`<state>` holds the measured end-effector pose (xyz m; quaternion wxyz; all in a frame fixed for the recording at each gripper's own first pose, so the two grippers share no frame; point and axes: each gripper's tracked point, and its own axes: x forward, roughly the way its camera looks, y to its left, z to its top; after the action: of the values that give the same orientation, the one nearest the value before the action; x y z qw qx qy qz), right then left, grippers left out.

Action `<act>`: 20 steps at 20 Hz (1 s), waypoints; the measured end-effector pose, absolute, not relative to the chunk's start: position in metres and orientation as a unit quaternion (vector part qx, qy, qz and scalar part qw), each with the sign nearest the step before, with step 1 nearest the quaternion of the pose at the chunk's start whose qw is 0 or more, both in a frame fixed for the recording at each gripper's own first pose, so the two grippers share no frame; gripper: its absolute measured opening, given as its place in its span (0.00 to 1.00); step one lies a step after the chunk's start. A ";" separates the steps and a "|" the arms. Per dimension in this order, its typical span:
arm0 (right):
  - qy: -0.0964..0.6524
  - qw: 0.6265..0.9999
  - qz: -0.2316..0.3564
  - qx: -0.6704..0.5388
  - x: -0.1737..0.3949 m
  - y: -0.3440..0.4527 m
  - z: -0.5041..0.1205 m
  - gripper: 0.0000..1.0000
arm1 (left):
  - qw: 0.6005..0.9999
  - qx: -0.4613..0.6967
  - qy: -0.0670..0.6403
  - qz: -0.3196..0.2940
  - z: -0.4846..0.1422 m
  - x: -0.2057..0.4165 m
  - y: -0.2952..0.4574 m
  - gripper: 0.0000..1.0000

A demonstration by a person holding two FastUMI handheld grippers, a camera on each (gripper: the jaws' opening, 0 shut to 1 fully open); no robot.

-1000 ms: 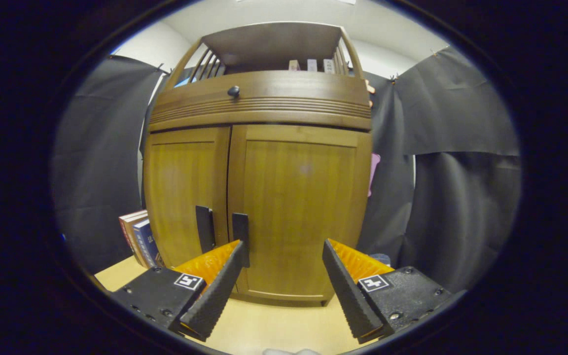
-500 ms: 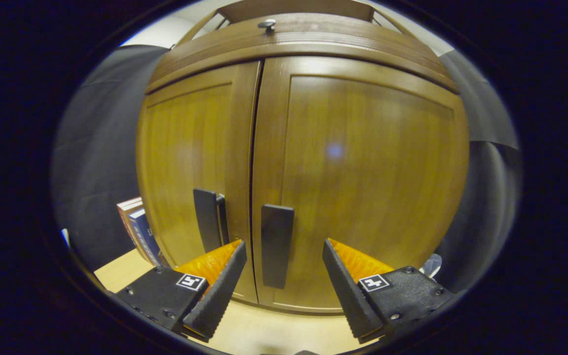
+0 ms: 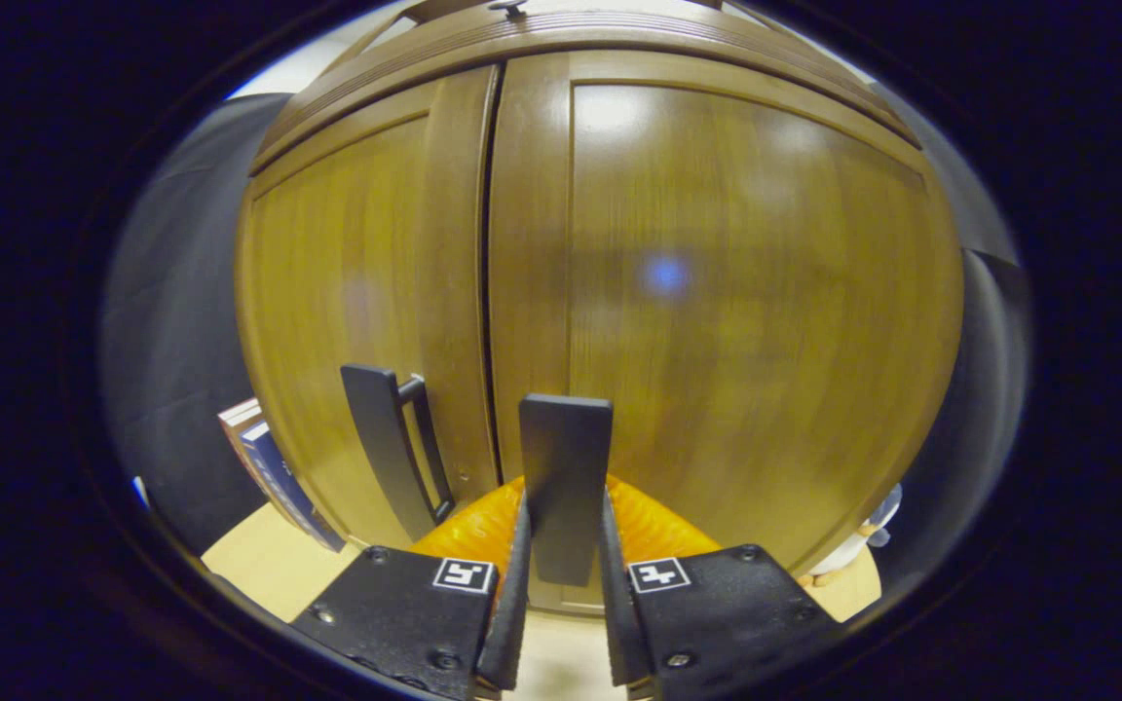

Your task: Open the right door of the double-door shoe cabinet with the right hand, and open the left door with the left hand.

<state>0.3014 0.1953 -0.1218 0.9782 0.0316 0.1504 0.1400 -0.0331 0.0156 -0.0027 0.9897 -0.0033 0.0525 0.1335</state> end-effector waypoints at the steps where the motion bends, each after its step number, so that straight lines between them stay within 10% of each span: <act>1: 0.151 0.978 0.143 0.032 0.303 0.195 -0.123 0.37 | 0.990 -0.003 0.050 0.132 -0.002 -0.035 0.017 0.96; 20: 0.166 0.971 0.169 0.032 0.176 0.128 -0.127 0.34 | 0.999 0.004 0.023 0.038 0.000 -0.074 0.008 0.96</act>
<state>0.1757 0.1277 -0.1268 0.9711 0.0320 0.1661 0.1686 -0.0737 0.0080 -0.0003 0.9990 0.0043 0.0230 0.0383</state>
